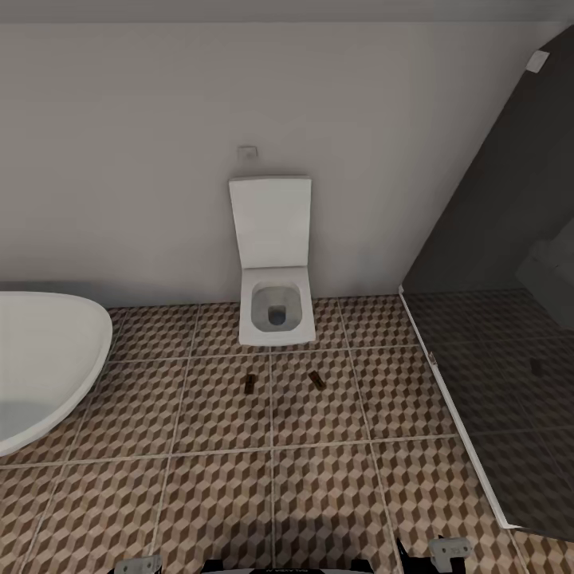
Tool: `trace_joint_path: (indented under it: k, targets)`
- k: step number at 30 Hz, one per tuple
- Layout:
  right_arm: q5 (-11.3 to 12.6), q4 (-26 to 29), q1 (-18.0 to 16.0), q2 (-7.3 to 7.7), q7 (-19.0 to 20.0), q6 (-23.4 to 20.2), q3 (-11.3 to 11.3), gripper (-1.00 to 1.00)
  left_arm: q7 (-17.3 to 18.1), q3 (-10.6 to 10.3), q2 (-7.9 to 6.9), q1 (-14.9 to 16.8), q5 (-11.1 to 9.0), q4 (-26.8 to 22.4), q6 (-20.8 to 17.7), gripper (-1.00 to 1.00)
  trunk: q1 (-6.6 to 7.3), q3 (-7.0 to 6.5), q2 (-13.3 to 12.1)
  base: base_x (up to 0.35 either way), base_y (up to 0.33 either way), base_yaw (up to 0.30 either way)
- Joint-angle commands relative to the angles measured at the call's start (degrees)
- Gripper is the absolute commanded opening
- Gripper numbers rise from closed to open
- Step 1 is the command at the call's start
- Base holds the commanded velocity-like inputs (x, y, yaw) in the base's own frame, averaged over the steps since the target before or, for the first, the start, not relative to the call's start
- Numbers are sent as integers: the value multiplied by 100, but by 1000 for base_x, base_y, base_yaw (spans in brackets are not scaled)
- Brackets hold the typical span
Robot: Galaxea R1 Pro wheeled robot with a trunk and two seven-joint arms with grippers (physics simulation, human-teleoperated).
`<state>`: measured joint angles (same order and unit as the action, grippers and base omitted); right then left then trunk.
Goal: Take the four mousetraps from the cabinet in the bathroom and place them on the bathroom floor. Make sure all four end up on the same floor surface, and ensure that at least two of them are either under or directly next to the same bathroom sink.
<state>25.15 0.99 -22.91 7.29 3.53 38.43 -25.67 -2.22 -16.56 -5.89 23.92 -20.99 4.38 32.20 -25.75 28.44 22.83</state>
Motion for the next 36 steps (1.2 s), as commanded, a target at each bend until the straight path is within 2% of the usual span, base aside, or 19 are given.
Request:
trace_joint_path:
  k: [1, 10, 36]
  targets:
    - [60, -3, -3, 1, 36, 16, -26, 100, -23, -49, 4, 7, -10, 20, 29, 100, -3, 7, 9, 0, 0, 0]
    - [60, -2, -3, -62, 38, 16, -26, 100, -24, -49, 9, 7, -10, 19, 24, 100, -3, -15, 9, 0, 0, 0]
    - [60, -2, -3, -70, 34, 16, -26, 100, -19, -49, 18, 7, -10, 19, 23, 100, -3, -248, 9, 0, 0, 0]
